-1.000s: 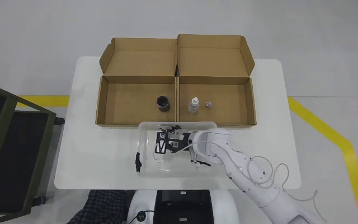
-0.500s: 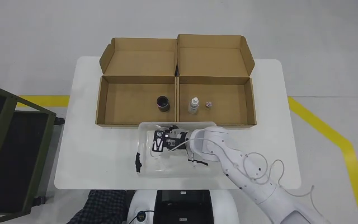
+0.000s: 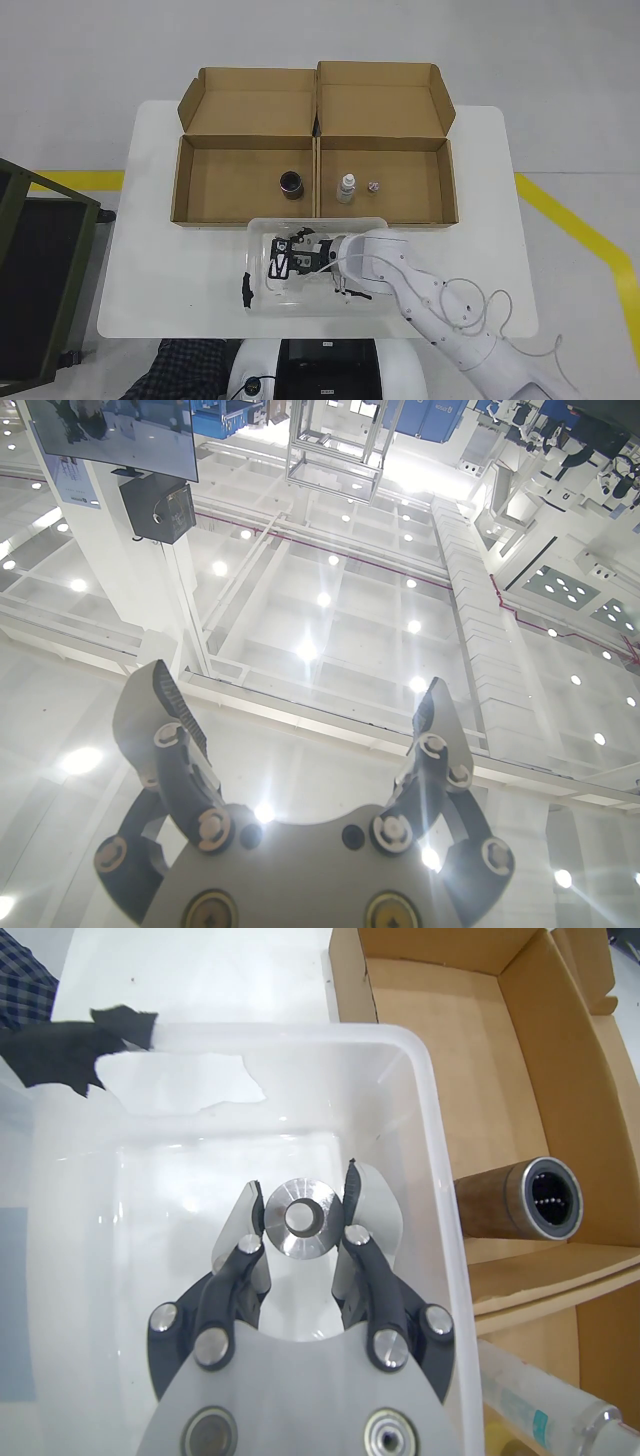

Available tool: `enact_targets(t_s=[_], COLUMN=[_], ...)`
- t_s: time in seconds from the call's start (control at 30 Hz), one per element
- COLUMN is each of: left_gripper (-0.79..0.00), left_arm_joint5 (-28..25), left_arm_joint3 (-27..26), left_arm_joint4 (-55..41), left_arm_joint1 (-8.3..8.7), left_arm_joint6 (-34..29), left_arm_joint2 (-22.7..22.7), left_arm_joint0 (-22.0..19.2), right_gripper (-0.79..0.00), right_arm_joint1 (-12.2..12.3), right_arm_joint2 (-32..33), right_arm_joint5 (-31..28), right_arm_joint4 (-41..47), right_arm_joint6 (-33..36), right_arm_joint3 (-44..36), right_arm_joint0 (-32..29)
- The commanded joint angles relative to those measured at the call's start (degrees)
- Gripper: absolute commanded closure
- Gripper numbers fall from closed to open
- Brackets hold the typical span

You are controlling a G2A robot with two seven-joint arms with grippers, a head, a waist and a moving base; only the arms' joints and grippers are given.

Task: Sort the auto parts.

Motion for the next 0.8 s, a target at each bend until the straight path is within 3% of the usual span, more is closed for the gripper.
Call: enact_targets(t_s=[0.0,0.77], left_gripper=[-0.785,-0.785], left_arm_joint5=[0.0,0.0], left_arm_joint3=[0.0,0.0], left_arm_joint4=[0.0,0.0], left_arm_joint1=[0.00,0.00], left_arm_joint6=[0.0,0.0], left_arm_joint2=[0.0,0.0], left_arm_joint0=[0.0,0.0], right_gripper=[0.000,0.000], right_arm_joint1=[0.1,1.7], right_arm_joint2=[0.4,7.5], right_arm_joint5=[-0.4,-2.0], right_arm_joint4=[0.8,14.9], right_arm_joint6=[0.0,-2.7], right_arm_joint3=[-1.3,-18.9], right_arm_joint0=[-0.5,-4.8])
